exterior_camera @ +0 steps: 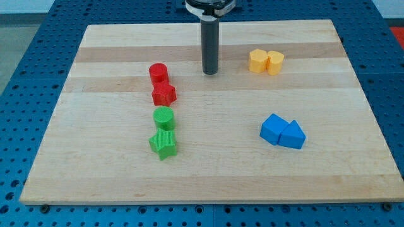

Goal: Point at the yellow hexagon

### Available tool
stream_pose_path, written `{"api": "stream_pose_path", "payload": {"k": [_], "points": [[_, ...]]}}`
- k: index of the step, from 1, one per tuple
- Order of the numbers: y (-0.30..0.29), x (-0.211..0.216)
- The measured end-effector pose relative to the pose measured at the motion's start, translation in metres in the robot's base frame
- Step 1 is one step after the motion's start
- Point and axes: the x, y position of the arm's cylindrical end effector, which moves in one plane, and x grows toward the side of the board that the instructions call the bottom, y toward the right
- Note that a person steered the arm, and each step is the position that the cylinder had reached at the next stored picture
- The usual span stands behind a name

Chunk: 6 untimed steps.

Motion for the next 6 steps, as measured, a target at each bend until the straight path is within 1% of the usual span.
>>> {"api": "stream_pose_path", "payload": {"k": [1, 2, 3, 4, 5, 6], "points": [[0.009, 0.038], [0.009, 0.015], [0.009, -0.030], [0.013, -0.028], [0.039, -0.005], [0.053, -0.033]]}}
